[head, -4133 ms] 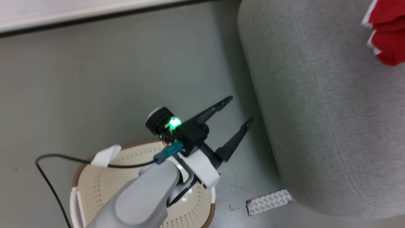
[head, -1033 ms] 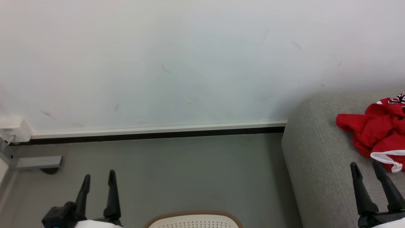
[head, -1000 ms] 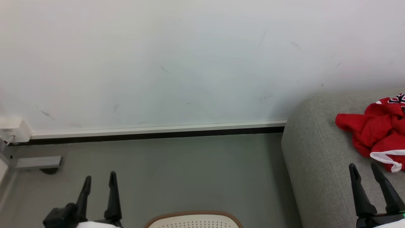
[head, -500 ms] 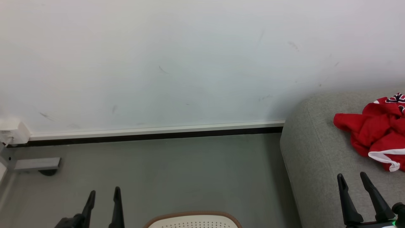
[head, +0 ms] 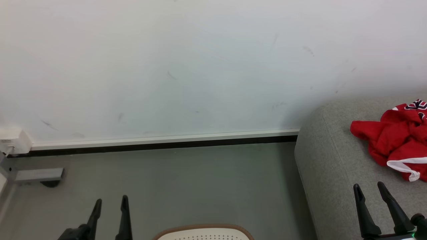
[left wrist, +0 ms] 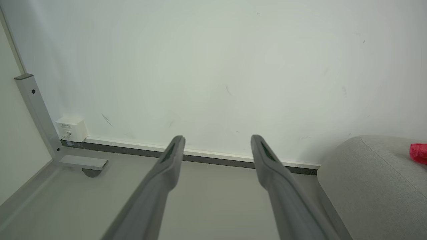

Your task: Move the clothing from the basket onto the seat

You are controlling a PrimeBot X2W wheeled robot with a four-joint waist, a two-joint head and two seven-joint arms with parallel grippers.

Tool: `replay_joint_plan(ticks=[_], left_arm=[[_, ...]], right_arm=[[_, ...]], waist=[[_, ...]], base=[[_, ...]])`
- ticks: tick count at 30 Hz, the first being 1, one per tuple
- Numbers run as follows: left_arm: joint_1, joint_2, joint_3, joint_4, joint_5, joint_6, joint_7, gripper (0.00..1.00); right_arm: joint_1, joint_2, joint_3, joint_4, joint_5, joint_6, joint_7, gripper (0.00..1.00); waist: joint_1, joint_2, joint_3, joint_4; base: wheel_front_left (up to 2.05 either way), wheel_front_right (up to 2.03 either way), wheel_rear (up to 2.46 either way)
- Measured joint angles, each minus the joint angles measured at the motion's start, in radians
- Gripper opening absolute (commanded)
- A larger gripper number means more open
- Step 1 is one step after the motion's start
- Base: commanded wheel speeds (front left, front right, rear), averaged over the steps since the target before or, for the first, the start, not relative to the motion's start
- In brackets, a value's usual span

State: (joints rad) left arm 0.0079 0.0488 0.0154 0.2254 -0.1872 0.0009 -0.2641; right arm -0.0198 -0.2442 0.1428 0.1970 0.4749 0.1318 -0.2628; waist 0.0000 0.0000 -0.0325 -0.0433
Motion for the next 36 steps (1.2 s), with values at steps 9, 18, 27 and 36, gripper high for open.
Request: replay_joint_plan(ticks=[9, 18, 27, 36], left_arm=[[0.000, 0.000, -0.003, 0.002, 0.000, 0.000, 0.000, 1.00], [0.006, -0.004, -0.004, 0.021, -0.002, -0.001, 0.002, 0.00], [0.015, -0.008, 0.007, 0.055, -0.113, -0.011, 0.044, 0.00], [0.009, -0.008, 0.013, 0.050, -0.280, -0.024, 0.080, 0.00]], right_arm=[[-0.002, 0.000, 0.004, 0.002, -0.007, 0.000, 0.000, 1.00], [0.010, 0.007, 0.014, 0.024, -0.007, 0.000, 0.002, 0.00], [0.026, 0.032, 0.003, 0.047, 0.088, 0.000, 0.038, 0.00], [0.022, 0.055, -0.027, 0.047, 0.219, 0.000, 0.078, 0.00]], waist=[[0.0000, -0.0001, -0.002, -0.001], [0.0000, 0.0000, -0.004, -0.001], [0.0000, 0.0000, -0.002, 0.001], [0.0000, 0.0000, 0.001, 0.004]], base=[[0.00, 0.00, 0.00], [0.00, 0.00, 0.00], [0.00, 0.00, 0.00], [0.00, 0.00, 0.00]])
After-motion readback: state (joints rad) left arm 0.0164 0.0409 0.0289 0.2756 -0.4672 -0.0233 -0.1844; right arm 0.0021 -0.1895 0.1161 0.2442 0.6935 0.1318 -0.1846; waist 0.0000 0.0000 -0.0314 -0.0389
